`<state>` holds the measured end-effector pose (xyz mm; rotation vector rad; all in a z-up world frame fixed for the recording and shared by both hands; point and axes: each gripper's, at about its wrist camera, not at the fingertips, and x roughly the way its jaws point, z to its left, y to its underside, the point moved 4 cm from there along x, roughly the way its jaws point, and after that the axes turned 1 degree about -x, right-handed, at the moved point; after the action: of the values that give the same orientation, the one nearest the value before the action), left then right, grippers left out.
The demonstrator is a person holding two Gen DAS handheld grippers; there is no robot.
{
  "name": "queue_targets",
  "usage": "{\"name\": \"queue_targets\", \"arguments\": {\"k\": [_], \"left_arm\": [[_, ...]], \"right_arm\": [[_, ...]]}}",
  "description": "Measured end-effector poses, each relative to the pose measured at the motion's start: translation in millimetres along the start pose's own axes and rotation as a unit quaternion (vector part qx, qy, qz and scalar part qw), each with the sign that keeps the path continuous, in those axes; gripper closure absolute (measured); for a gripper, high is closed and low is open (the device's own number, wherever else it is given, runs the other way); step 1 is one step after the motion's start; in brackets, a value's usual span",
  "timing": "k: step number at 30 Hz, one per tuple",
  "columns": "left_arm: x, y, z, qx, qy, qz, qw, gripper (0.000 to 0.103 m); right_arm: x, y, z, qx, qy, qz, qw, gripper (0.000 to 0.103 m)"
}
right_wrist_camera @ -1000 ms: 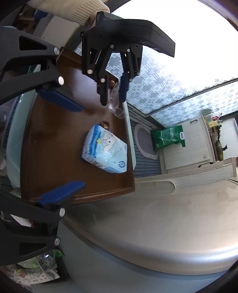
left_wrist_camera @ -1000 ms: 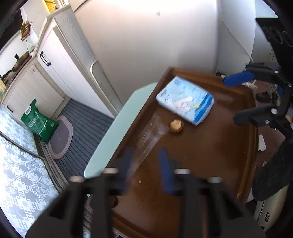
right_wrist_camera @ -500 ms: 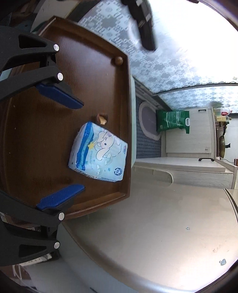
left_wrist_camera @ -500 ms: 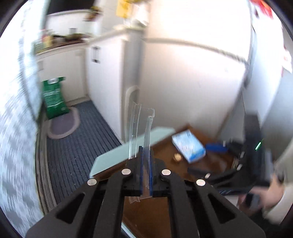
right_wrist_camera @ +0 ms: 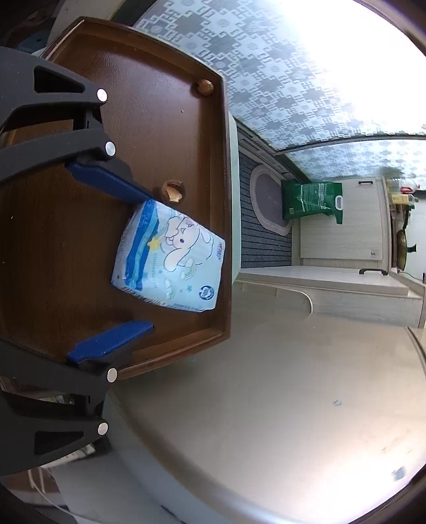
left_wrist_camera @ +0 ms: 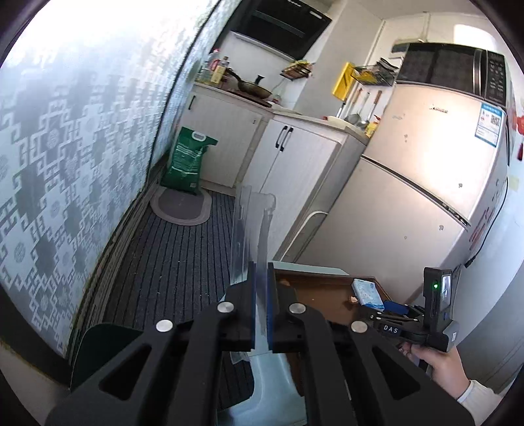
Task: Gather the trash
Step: 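Grasp the blue-and-white tissue pack with the right tool while the left lifts the strip, then drop the plastic strip into the bin with the left tool while the right carries the pack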
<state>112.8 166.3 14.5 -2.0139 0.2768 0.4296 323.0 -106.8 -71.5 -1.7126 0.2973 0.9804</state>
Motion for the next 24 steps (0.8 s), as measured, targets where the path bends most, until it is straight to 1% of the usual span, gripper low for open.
{"name": "queue_targets", "arguments": {"k": [2, 3, 6, 7, 10, 13, 17, 18, 24], "left_arm": [[-3.5, 7.9, 14.9, -0.021, -0.009, 0.0, 0.9997, 0.098], [-1.9, 10.8, 20.0, -0.021, -0.017, 0.004, 0.9996, 0.098], [-1.6, 20.1, 34.6, 0.011, -0.062, 0.011, 0.998, 0.097], [-2.2, 22.7, 38.8, 0.013, -0.069, 0.016, 0.9974, 0.097], [-5.7, 26.2, 55.6, -0.007, -0.077, 0.028, 0.9966, 0.097], [-8.5, 32.5, 67.5, -0.015, -0.098, 0.039, 0.9943, 0.097], [-8.7, 40.4, 81.9, -0.022, -0.125, 0.057, 0.9902, 0.097], [-7.9, 42.7, 84.1, -0.023, -0.129, 0.062, 0.9894, 0.097], [-1.3, 56.5, 95.6, -0.021, -0.143, 0.096, 0.9848, 0.097]], "right_arm": [[1.1, -3.0, 1.2, -0.001, 0.007, 0.006, 1.0, 0.028], [2.4, -4.0, 1.3, -0.001, 0.012, 0.012, 1.0, 0.028], [5.9, -4.5, -2.8, 0.031, 0.01, 0.029, 0.999, 0.028], [7.7, -4.7, -4.4, 0.041, 0.005, 0.032, 0.999, 0.028], [11.2, -4.3, -9.3, 0.054, 0.0, 0.029, 0.998, 0.028], [12.3, -5.4, -12.8, 0.064, 0.003, 0.03, 0.998, 0.03], [15.2, -10.3, -10.1, 0.062, 0.003, 0.031, 0.998, 0.037], [15.2, -10.6, -10.5, 0.06, 0.002, 0.03, 0.998, 0.041], [15.9, -15.0, -3.5, 0.049, -0.004, 0.027, 0.998, 0.051]]}}
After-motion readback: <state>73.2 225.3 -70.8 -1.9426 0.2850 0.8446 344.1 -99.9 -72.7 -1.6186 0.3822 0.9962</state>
